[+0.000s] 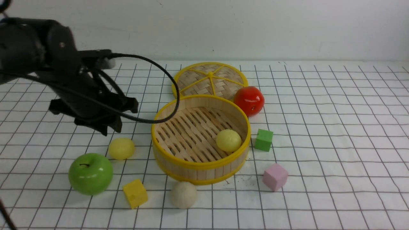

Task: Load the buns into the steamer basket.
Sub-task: Use the left arm to grab a steamed stuffed bun

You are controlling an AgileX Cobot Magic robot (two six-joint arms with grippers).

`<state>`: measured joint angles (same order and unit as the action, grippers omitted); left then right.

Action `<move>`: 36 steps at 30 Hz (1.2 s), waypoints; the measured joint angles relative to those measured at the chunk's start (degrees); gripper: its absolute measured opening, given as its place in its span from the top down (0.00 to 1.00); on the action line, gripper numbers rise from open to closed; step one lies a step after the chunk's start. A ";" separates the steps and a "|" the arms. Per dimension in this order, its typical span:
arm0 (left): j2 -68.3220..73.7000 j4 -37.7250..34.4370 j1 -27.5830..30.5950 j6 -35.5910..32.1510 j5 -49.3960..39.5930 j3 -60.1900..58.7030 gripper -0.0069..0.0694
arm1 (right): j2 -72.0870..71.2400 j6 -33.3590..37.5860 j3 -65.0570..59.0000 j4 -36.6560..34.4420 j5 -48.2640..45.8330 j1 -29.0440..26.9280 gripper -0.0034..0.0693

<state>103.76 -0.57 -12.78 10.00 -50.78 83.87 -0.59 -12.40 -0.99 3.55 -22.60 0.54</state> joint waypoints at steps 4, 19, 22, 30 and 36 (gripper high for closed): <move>5.58 2.77 -0.76 0.86 -1.73 4.86 0.60 | 0.00 0.00 0.00 0.00 0.00 0.00 0.76; 15.76 6.28 -0.76 0.53 -0.16 8.12 0.60 | 0.00 0.00 0.00 0.00 0.00 0.00 0.73; 16.51 6.33 -0.76 0.53 -0.34 8.28 0.60 | 0.00 0.00 0.00 0.00 0.00 0.00 0.73; 16.91 5.61 -0.76 0.46 -1.22 8.68 0.71 | 0.00 0.00 0.00 0.00 0.00 0.00 0.72; 16.05 5.28 -0.76 0.34 -2.12 8.68 0.93 | 0.00 0.00 0.00 0.00 0.00 0.00 0.71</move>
<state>119.81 4.71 -13.54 10.34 -52.90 92.55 -0.59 -12.40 -0.99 3.55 -22.60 0.54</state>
